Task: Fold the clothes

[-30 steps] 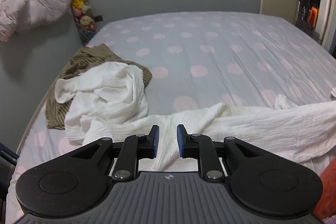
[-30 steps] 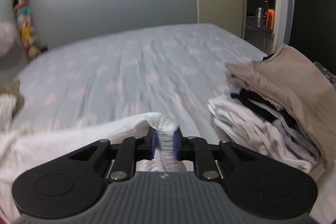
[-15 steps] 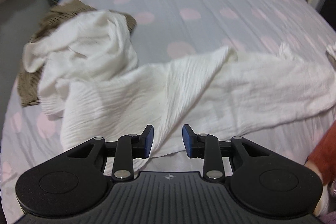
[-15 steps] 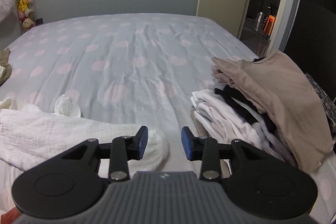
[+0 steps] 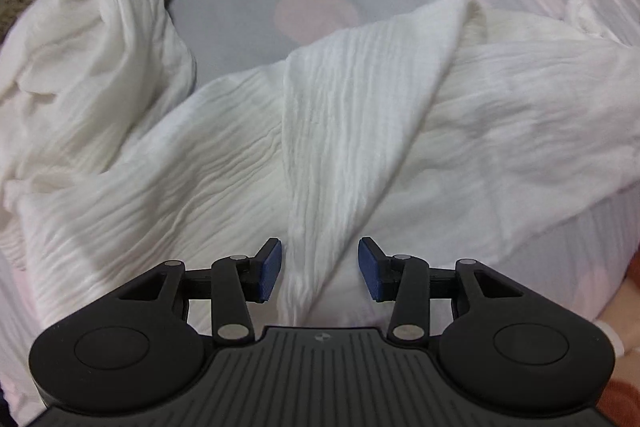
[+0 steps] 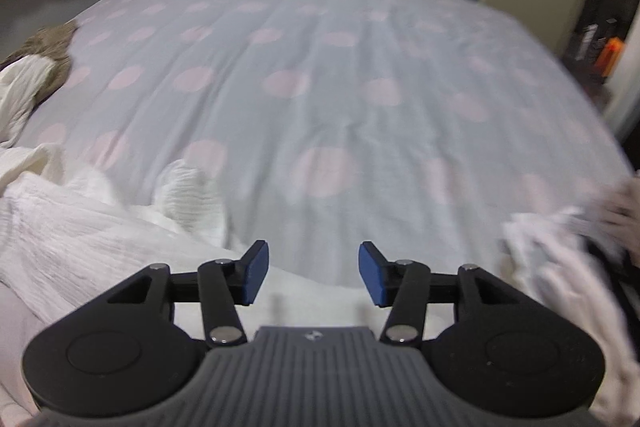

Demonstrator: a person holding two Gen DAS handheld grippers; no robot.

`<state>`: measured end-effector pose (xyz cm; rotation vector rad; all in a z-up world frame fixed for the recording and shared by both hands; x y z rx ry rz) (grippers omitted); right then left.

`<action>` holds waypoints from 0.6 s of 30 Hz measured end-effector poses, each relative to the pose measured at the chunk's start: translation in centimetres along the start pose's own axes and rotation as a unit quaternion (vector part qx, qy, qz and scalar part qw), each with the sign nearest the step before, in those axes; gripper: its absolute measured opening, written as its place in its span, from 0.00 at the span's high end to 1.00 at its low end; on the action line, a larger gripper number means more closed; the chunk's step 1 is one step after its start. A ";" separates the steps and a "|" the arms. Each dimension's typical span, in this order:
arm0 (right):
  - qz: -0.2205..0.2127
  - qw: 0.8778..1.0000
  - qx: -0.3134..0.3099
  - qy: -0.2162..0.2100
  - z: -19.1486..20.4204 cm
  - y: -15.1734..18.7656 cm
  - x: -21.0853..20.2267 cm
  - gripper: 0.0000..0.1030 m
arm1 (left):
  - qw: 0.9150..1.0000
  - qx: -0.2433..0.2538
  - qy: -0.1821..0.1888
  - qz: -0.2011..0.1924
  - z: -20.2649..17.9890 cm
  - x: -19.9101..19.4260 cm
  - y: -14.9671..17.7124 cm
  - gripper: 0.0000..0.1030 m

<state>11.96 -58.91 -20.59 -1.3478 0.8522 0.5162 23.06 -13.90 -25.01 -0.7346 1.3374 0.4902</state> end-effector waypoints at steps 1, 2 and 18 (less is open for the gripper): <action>0.007 1.000 0.001 -0.013 0.5 -0.2 1.0 0.48 | 1.000 -0.005 0.000 0.005 0.1 0.5 -0.2 0.62; 0.012 1.000 0.002 -0.023 0.9 -0.3 1.9 0.48 | 1.000 -0.009 -0.002 0.007 0.3 0.9 -0.3 0.65; 0.002 0.994 0.043 -0.104 4.7 -1.9 6.3 0.97 | 0.990 -0.093 -0.046 -0.096 4.6 -6.1 -2.1 0.94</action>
Point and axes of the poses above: each gripper's, at about its wrist camera, not at the fingertips, and x roughly the way its jaws point, z to its left, y to its underside, the point moved 8 cm from there along x, roughly the way its jaws point, and after that the axes turned 2 degrees about -y, right-handed, at the moved point
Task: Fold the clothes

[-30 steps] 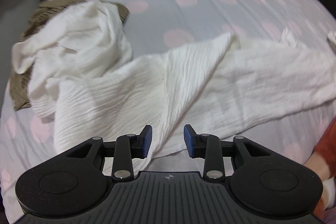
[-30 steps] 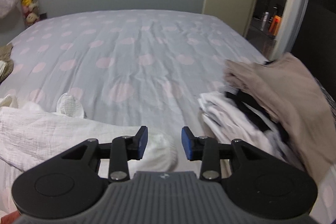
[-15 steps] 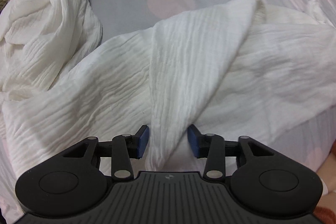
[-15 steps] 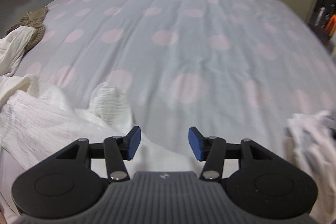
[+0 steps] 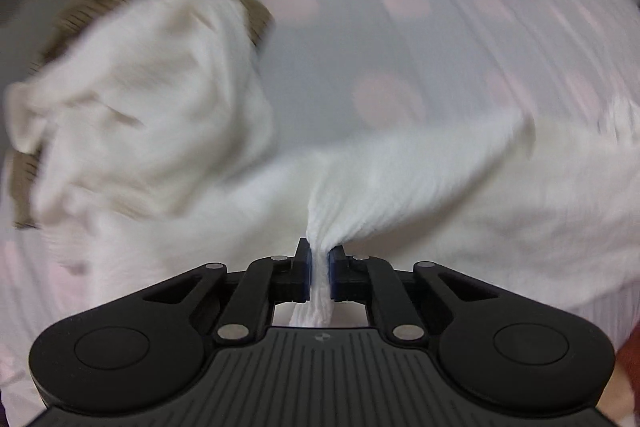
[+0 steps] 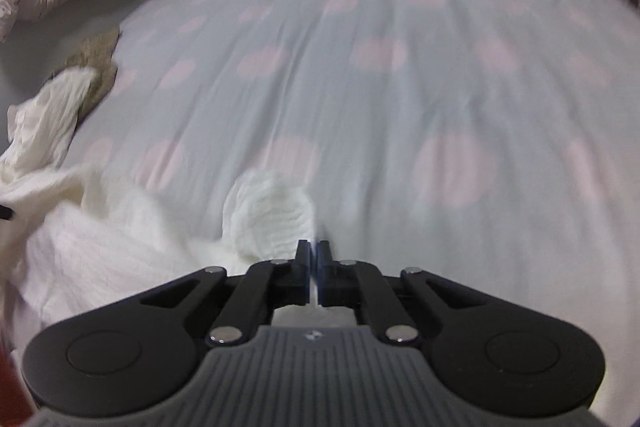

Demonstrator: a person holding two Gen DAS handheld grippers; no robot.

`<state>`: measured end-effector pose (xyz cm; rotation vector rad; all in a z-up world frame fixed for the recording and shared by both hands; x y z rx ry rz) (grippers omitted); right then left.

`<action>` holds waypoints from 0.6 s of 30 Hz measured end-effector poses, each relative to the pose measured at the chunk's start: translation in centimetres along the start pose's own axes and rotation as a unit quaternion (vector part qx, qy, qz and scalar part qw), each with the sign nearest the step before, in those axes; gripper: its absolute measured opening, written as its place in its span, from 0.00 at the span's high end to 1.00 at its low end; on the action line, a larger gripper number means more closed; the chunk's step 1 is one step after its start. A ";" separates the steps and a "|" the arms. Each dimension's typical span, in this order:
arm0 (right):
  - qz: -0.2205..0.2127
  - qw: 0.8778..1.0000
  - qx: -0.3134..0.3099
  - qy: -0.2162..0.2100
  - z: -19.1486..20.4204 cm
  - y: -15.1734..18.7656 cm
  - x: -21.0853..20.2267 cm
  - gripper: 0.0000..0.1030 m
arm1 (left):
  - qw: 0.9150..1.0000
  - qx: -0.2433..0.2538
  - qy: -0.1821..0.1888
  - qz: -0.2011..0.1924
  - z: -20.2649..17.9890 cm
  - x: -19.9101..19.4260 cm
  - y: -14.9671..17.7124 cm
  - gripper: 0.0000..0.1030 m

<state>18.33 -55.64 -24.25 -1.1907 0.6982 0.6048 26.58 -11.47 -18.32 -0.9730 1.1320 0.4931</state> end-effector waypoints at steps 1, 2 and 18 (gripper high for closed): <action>-0.016 1.000 -0.002 0.010 -0.2 -0.6 -1.1 0.97 | 1.000 -0.008 -0.007 -0.018 0.6 -1.2 -0.6 0.94; -0.033 0.999 -0.002 0.020 -0.4 -1.4 -2.3 0.97 | 0.999 -0.017 -0.013 -0.036 1.2 -2.5 -1.3 0.95; -0.172 0.984 -0.042 0.015 4.3 -2.0 -18.8 0.97 | 0.988 -0.065 -0.090 -0.108 7.1 -11.4 0.7 0.95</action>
Point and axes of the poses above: each gripper's, at about its wrist camera, not at the fingertips, and x roughly the way its jaws point, z to its left, y to its underside, the point moved 8 cm from there along x, roughly the way its jaws point, and after that the axes turned 2 degrees about -y, right-handed, at the moved point
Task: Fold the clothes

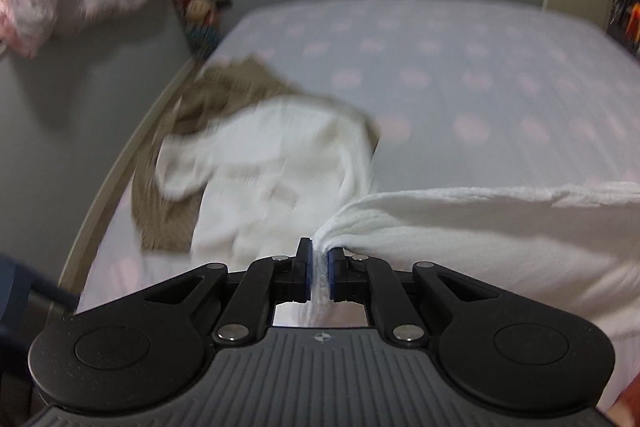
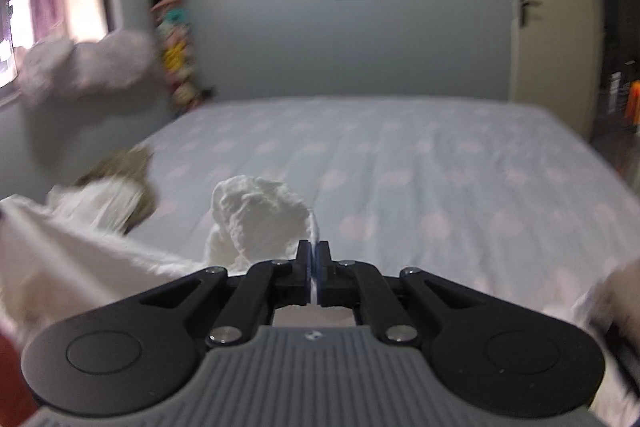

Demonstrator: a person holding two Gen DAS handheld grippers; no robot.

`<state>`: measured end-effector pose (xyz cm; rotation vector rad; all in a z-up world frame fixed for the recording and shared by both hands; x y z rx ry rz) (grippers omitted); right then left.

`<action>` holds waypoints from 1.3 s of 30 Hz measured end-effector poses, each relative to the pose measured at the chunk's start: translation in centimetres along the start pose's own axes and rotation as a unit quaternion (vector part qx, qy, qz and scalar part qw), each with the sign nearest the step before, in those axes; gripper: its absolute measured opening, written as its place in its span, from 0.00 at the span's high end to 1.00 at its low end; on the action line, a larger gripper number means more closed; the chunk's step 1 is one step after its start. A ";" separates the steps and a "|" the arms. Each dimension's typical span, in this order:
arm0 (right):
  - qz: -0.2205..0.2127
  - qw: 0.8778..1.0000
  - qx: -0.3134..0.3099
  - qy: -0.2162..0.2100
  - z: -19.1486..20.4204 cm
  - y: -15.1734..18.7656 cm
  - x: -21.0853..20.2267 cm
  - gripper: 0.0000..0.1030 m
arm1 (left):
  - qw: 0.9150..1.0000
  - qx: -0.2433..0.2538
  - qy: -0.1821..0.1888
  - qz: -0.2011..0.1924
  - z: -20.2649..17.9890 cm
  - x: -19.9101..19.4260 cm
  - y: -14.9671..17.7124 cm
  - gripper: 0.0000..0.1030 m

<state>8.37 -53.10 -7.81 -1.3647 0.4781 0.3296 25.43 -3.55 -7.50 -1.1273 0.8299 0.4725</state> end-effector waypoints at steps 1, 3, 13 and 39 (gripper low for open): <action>0.021 1.000 -0.004 -0.012 1.0 1.6 0.1 0.97 | 1.000 -0.003 -0.002 0.015 0.4 1.0 1.4 0.95; 0.069 0.997 -0.013 -0.027 2.7 5.2 0.6 0.97 | 0.999 -0.014 -0.001 0.044 1.0 2.4 3.6 0.95; 0.180 0.982 -0.013 -0.050 4.4 12.8 2.4 0.92 | 0.995 -0.037 0.008 0.090 1.8 4.3 8.1 0.95; 0.244 0.808 -0.537 -0.007 -0.3 17.2 10.2 0.66 | 0.994 -0.013 -0.008 0.106 1.3 5.1 6.7 0.94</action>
Point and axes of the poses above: each gripper's, at about its wrist camera, not at the fingertips, and x roughly the way its jaws point, z to its left, y to its underside, the point moved 8 cm from there along x, roughly the way its jaws point, and after that the axes turned 2 degrees about -y, right-handed, at the moved point
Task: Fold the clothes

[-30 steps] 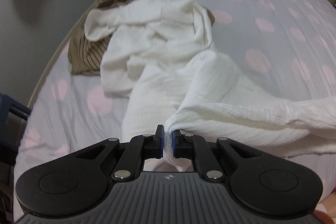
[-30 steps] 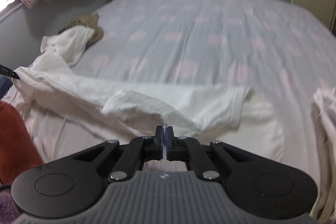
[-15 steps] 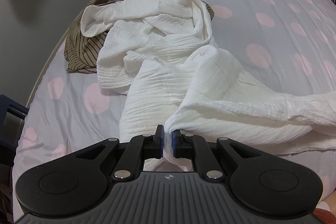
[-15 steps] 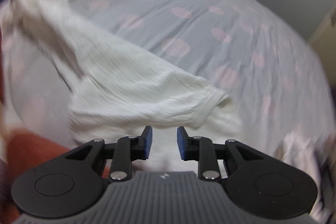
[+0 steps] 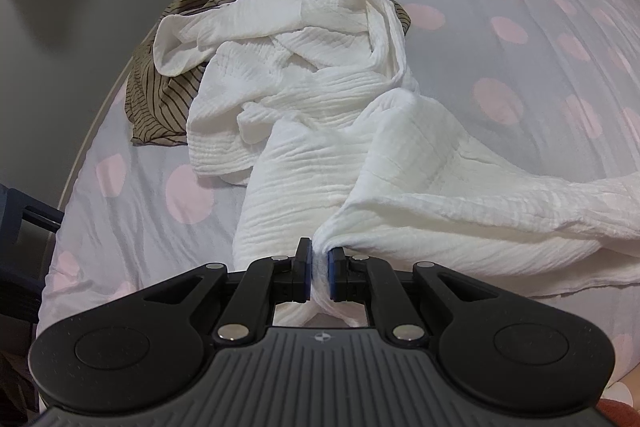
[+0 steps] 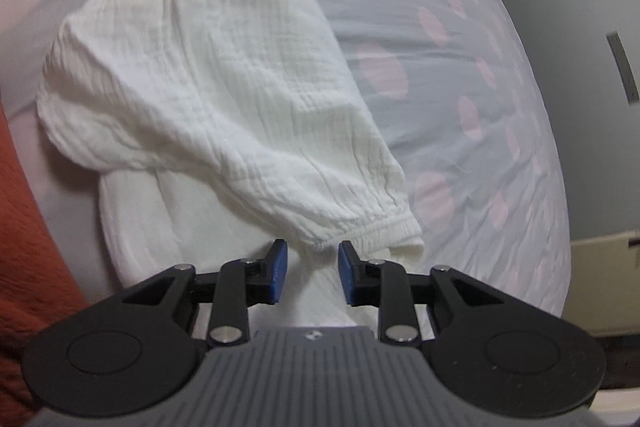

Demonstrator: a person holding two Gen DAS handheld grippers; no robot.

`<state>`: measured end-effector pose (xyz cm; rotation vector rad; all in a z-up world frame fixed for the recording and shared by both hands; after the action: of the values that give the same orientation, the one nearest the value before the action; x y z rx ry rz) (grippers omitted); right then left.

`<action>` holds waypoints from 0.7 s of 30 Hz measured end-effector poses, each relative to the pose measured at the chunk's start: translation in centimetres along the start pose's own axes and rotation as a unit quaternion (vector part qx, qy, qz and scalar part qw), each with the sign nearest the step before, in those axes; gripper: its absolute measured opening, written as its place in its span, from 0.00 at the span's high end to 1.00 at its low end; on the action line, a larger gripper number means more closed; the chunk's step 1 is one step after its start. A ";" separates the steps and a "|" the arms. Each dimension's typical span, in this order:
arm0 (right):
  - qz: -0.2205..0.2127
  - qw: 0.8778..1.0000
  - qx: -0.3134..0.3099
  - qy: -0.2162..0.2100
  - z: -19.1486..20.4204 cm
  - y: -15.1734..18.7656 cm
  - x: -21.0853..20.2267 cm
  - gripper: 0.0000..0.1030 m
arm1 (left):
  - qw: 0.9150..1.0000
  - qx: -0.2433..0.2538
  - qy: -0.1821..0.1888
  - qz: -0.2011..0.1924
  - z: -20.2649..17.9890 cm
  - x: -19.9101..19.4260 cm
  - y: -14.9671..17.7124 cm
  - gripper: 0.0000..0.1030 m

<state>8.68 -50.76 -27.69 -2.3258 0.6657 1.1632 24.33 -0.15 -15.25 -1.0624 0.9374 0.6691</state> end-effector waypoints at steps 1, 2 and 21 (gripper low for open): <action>-0.003 1.000 -0.011 0.007 0.1 -0.1 0.2 0.64 | 1.000 0.001 -0.001 0.000 0.0 0.0 -0.1 0.94; -0.006 1.000 -0.024 0.017 0.1 -0.1 0.5 0.64 | 1.000 0.002 -0.003 0.000 -0.1 -0.1 -0.3 0.94; -0.090 0.949 0.255 0.163 -8.8 2.4 -9.7 0.91 | 0.995 0.025 0.003 -0.098 -2.3 -6.5 -4.5 0.95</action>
<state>7.47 -55.67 -15.38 -2.0801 0.7443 0.4517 24.33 -4.02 -8.03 -1.0959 0.8382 0.4788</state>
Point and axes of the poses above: each gripper's, at about its wrist camera, not at the fingertips, and x roughly the way its jaws point, z to its left, y to its underside, the point moved 8 cm from there along x, roughly the way its jaws point, and after that the axes turned 2 degrees about -y, right-handed, at the moved point
